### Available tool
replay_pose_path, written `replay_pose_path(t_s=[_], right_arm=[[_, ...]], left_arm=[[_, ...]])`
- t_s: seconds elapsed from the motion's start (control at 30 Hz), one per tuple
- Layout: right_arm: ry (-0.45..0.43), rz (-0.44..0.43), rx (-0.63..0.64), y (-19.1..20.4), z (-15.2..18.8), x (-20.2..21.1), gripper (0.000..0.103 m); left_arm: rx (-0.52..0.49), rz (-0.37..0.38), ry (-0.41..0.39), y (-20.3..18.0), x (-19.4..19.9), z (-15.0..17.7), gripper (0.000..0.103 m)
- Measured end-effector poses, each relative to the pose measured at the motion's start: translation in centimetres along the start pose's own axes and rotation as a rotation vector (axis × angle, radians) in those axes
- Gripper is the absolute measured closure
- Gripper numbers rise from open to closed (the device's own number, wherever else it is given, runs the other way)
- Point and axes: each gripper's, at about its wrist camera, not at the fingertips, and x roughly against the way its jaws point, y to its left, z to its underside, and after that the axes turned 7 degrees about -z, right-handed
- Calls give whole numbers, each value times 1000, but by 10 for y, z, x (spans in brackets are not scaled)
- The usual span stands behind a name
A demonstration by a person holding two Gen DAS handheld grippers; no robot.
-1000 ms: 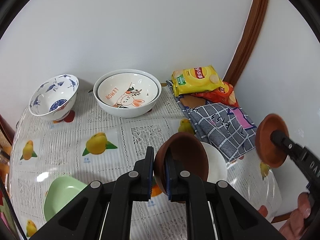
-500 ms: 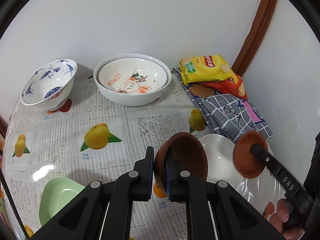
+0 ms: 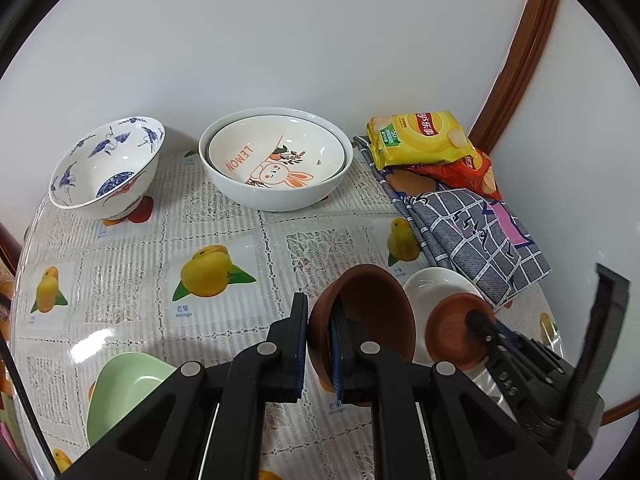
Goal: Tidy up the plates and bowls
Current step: 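Lower the right gripper's terracotta bowl into the white bowl and open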
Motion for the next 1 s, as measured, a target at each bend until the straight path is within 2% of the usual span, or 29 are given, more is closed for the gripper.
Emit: replay_pose_path(t_s=[0.43, 0.83, 1.0], right_arm=[[37, 93, 72, 13, 4, -22, 94], [55, 118, 86, 18, 4, -30, 94], [56, 194, 143, 26, 6, -35, 94]], left_arm=[[13, 5, 23, 4, -5, -1, 93], [7, 14, 26, 1, -4, 0, 93], [-1, 19, 30, -1, -4, 0, 93]])
